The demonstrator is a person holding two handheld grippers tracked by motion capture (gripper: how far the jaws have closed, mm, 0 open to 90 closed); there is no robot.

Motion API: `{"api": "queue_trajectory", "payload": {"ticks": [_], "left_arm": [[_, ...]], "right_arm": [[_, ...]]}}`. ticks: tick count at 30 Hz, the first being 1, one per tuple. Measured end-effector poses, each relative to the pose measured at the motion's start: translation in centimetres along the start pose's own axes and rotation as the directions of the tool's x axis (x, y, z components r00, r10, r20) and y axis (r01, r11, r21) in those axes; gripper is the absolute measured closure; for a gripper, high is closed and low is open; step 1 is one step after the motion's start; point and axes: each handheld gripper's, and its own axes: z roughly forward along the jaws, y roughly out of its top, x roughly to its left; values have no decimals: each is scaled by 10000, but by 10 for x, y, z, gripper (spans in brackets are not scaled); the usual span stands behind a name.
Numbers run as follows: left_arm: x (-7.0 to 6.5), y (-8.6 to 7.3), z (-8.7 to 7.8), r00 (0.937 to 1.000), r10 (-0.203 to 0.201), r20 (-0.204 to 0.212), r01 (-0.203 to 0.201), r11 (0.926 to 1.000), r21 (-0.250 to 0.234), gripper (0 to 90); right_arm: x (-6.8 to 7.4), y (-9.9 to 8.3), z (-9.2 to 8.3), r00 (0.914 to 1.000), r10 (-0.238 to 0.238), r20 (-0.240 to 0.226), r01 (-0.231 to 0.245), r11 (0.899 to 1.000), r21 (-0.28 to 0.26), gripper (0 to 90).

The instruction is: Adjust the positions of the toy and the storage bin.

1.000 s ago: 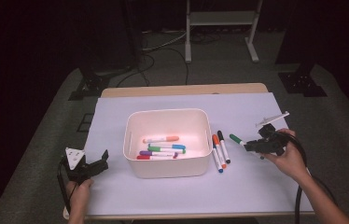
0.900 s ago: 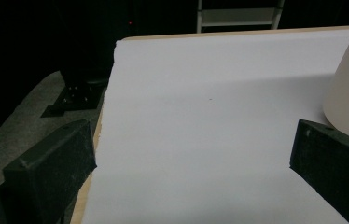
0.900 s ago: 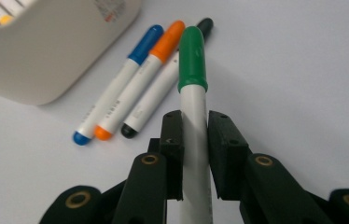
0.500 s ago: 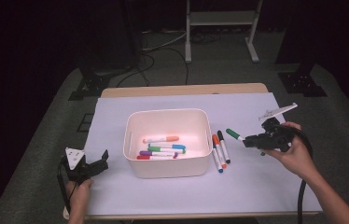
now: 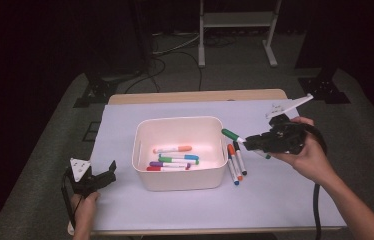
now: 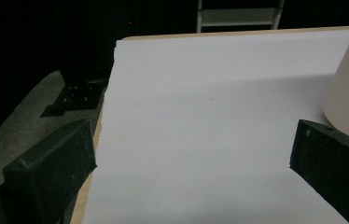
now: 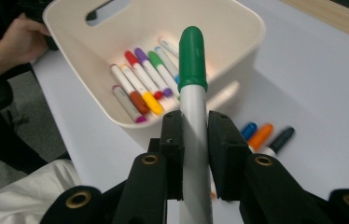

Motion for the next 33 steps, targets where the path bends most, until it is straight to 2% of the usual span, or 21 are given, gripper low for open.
{"api": "queue_trajectory", "payload": {"ticks": [4,9,16,22,25,26,33], "left_arm": [[0,0,0,10000,-42,0,42,10000,-1,0],[0,0,0,10000,-36,30,36,10000,-16,0],[0,0,0,10000,-19,49,19,10000,-13,0],[1,0,0,10000,-44,54,44,10000,-15,0],[0,0,0,10000,-2,50,2,10000,-22,0],[0,0,0,10000,-1,43,1,10000,-31,0],[1,0,0,9999,-91,68,91,10000,-23,0]], "right_arm": [[17,21,15,9969,-500,-600,505,9987,56,760],[34,41,36,9859,-1128,-1239,1174,9926,310,760],[49,58,73,9680,-1591,-1940,1752,9821,687,759],[56,65,99,9596,-1746,-2207,1976,9765,865,759],[58,67,112,9520,-1959,-2351,2258,9682,1078,759],[60,68,117,9483,-2085,-2393,2423,9626,1215,759],[64,72,144,9357,-2431,-2558,2906,9421,1677,759]]}}
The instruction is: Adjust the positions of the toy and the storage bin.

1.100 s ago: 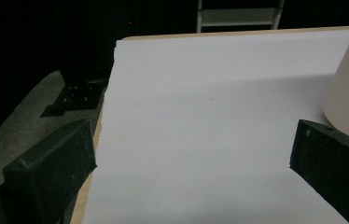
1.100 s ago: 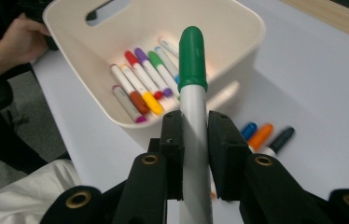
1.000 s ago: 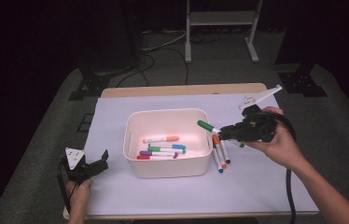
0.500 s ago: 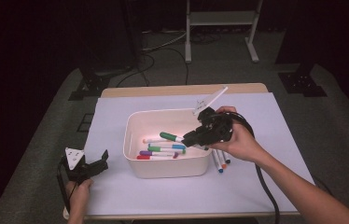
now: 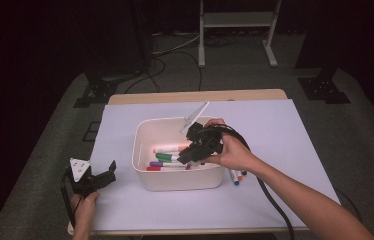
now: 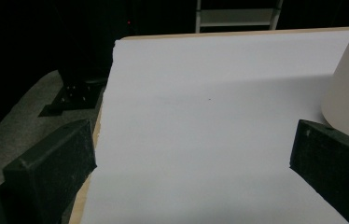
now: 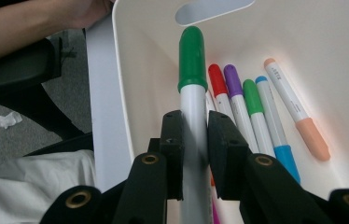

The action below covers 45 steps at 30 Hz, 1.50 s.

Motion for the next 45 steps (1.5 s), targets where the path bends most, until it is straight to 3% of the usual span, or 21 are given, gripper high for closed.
{"api": "queue_trajectory", "payload": {"ticks": [8,18,28,37,45], "left_arm": [[0,0,0,10000,6,1,-6,10000,0,0],[1,0,0,10000,-42,-2,42,10000,-18,0],[1,0,0,10000,-54,3,54,10000,-12,0],[1,0,0,10000,-38,3,38,10000,-25,0],[1,0,0,10000,-63,8,63,10000,-32,0]], "right_arm": [[-4,11,22,9994,-311,-150,317,9986,429,759],[-11,16,50,9976,-249,-649,329,9916,1248,758],[-11,17,64,9963,-313,-796,451,9831,1777,745],[-10,16,55,9984,-332,-449,407,9834,1768,679],[-12,8,12,10000,7,-64,-2,9975,713,610]]}}
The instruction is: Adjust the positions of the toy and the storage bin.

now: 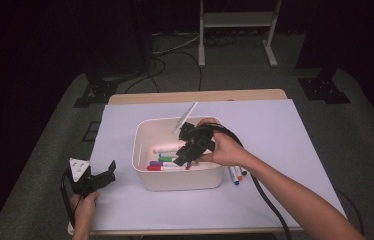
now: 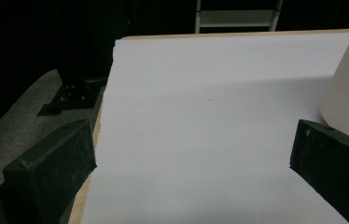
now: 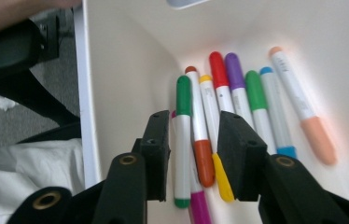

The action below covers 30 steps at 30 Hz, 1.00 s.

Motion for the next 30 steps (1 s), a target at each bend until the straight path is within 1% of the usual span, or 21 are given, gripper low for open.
{"api": "queue_trajectory", "payload": {"ticks": [4,6,8,10,12,13,14,15,17,19,21,23,27,29,30], "left_arm": [[0,0,0,10000,14,0,-14,10000,27,0],[0,0,0,10000,2,-7,-2,10000,32,0],[0,0,0,10000,4,-9,-4,10000,34,0],[0,0,0,10000,7,-15,-7,10000,35,0],[0,0,0,10000,21,-18,-21,10000,47,0],[0,0,0,10000,27,-26,-27,10000,55,0],[0,0,0,10000,25,-27,-25,10000,53,0],[0,0,0,10000,30,-26,-29,10000,48,0],[0,0,0,10000,90,-35,-89,9999,59,0],[-1,0,0,10000,48,-42,-48,10000,26,0],[-1,0,0,10000,31,-56,-31,10000,26,0],[-1,0,0,10000,60,-49,-60,10000,30,0],[-1,0,0,10000,62,-72,-62,10000,29,0],[-1,0,0,10000,62,-66,-62,10000,47,0],[0,0,0,10000,67,-69,-67,10000,50,0]], "right_arm": [[-4,-16,-27,9991,308,292,-289,9977,-605,570],[-7,-27,-40,9973,564,470,-520,9945,-905,558],[-10,-38,-52,9953,694,671,-616,9918,-1121,532],[-13,-51,-62,9931,922,723,-822,9879,-1316,532],[-15,-64,-72,9895,1097,937,-954,9848,-1453,524],[-15,-70,-76,9869,1306,943,-1154,9817,-1515,519],[-16,-78,-81,9832,1474,1074,-1292,9785,-1608,516],[-16,-83,-84,9815,1499,1188,-1289,9773,-1683,513],[-17,-97,-90,9768,1718,1278,-1465,9715,-1864,505],[-18,-111,-95,9726,1841,1421,-1537,9673,-2016,500],[-21,-124,-97,9670,2075,1480,-1737,9614,-2135,498],[-25,-137,-97,9588,2385,1541,-2030,9552,-2153,497],[-34,-159,-88,9423,2848,1762,-2497,9480,-1971,494],[-40,-168,-82,9341,3064,1830,-2724,9434,-1891,494],[-43,-171,-78,9287,3204,1867,-2875,9401,-1834,494]]}}
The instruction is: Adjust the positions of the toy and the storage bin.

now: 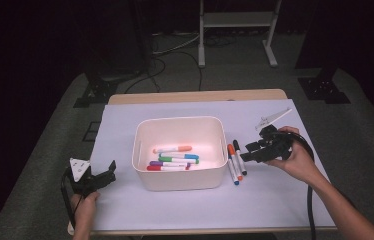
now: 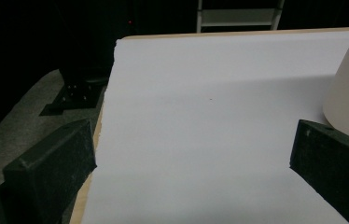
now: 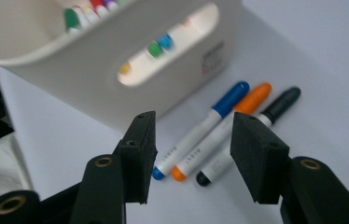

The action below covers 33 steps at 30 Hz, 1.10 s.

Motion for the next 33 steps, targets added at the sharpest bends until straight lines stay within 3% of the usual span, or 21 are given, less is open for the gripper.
{"api": "queue_trajectory", "payload": {"ticks": [8,17,25,31,33], "left_arm": [[0,0,0,10000,-27,6,27,10000,2,0],[0,0,0,10000,-43,26,43,10000,-4,0],[0,0,0,10000,-32,32,32,10000,-4,0],[0,0,0,10000,-39,34,39,10000,-6,0],[0,0,0,10000,-29,39,29,10000,0,0]], "right_arm": [[-17,-12,31,9977,477,478,-503,9972,550,498],[-33,-15,64,9870,833,1371,-949,9922,803,534],[-47,-17,78,9733,1504,1734,-1634,9845,632,550],[-49,-23,77,9620,1569,2236,-1775,9813,751,617],[-49,-26,73,9536,1500,2611,-1780,9802,871,636]]}}
